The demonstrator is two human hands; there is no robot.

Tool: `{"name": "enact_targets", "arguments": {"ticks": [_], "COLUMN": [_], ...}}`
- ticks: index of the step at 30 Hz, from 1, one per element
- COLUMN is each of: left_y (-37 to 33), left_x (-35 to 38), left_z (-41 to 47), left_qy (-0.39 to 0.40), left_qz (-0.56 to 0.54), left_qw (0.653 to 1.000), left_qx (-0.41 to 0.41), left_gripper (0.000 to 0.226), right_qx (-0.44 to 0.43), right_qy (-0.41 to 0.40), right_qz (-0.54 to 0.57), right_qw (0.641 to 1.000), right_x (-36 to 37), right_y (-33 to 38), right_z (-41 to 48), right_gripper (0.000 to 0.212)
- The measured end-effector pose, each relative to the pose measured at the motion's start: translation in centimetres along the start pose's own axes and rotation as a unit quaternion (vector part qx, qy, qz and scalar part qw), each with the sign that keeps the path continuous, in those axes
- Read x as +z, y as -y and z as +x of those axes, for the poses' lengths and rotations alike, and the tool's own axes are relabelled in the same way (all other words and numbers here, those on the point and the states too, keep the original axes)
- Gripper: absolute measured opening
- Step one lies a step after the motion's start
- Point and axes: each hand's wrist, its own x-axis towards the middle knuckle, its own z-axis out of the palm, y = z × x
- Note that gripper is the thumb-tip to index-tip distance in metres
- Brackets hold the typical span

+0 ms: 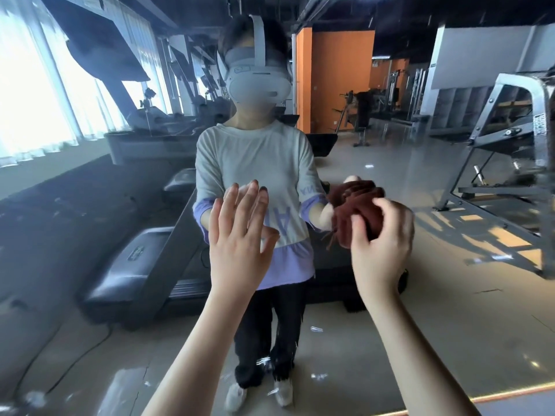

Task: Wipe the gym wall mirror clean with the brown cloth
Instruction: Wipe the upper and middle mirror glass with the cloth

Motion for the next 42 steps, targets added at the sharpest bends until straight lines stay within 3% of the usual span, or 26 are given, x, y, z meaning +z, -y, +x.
{"name": "enact_targets", "arguments": {"ticks": [2,7,13,19,24,29,34,38,42], "left_y": [-0.1,0.1,-0.1,0.2,0.0,-0.4,-2.0,-3.6,-4.5], "left_x": [0.0,0.1,0.3,0.4,0.5,0.6,0.6,1.6,2.2], "left_z": [0.0,-0.2,-0.3,-0.4,-0.3,-0.3,-0.8,-0.6,-0.8], "left_qy": [0.0,0.001,-0.001,0.008,0.006,-0.005,0.001,0.002,-0.007], "left_qz": [0.002,-0.001,-0.014,-0.029,-0.032,-0.043,-0.067,-0.048,-0.027], "left_qw": [1.0,1.0,1.0,1.0,0.999,0.999,0.997,0.999,1.0], "left_qx": [0.001,0.002,0.001,0.008,0.007,0.013,0.039,0.018,-0.005], "left_gripper": [0.071,0.069,0.065,0.062,0.065,0.06,0.055,0.064,0.06], "right_qx": [0.038,-0.034,0.128,0.042,0.173,0.091,0.195,0.124,0.059], "right_qy": [-0.012,0.093,0.027,0.096,0.055,0.118,0.018,0.058,0.032], "right_qz": [-0.004,-0.001,-0.005,-0.011,-0.033,-0.018,0.018,0.025,0.048], "right_qw": [0.999,0.995,0.991,0.994,0.983,0.989,0.98,0.99,0.997], "right_x": [-0.3,0.3,-0.7,0.0,-0.6,-0.2,-1.3,-1.1,-1.5], "right_y": [0.2,1.2,0.0,0.7,-0.4,0.4,-2.7,-1.6,-2.0], "right_z": [-0.7,-4.2,-3.9,-6.8,-7.9,-9.1,-6.1,-6.9,-1.7], "right_gripper": [0.033,0.036,0.04,0.04,0.042,0.043,0.04,0.051,0.032]}}
